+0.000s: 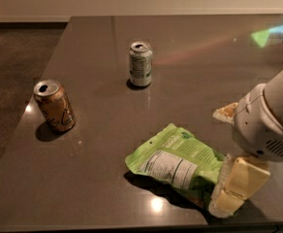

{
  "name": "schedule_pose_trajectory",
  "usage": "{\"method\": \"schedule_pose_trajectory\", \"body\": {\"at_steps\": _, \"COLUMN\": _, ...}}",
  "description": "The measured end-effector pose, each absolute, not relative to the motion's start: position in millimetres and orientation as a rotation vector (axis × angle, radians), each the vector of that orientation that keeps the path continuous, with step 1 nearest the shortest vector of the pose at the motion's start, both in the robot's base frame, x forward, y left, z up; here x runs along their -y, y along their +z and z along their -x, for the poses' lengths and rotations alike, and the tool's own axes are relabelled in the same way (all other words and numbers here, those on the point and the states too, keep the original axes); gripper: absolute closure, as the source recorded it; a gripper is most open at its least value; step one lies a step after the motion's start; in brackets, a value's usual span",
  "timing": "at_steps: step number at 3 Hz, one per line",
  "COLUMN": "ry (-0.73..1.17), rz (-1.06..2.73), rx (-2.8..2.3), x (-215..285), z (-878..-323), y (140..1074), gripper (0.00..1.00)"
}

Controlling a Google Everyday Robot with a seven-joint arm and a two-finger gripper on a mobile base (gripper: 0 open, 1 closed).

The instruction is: Move green rice chip bag near 7up can

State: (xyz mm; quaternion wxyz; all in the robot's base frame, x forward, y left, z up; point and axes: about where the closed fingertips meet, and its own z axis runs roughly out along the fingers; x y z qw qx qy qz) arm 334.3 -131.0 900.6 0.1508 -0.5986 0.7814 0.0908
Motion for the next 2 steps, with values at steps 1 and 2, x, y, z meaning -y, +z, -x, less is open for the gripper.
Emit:
{"method": "schedule_pose_trajectory", "body": {"at_steps": 1, "ry": 0.261, "rz": 1.726, "rx": -2.250, "x": 125.0, "z": -329.6, "y": 886.3, "gripper": 0.00}}
{"method": "schedule_pose_trajectory", "body": {"at_steps": 2, "ry": 0.263, "rz": 1.735, "rx": -2.263, "x": 120.7, "z": -328.3, "y": 876.8, "gripper": 0.00}}
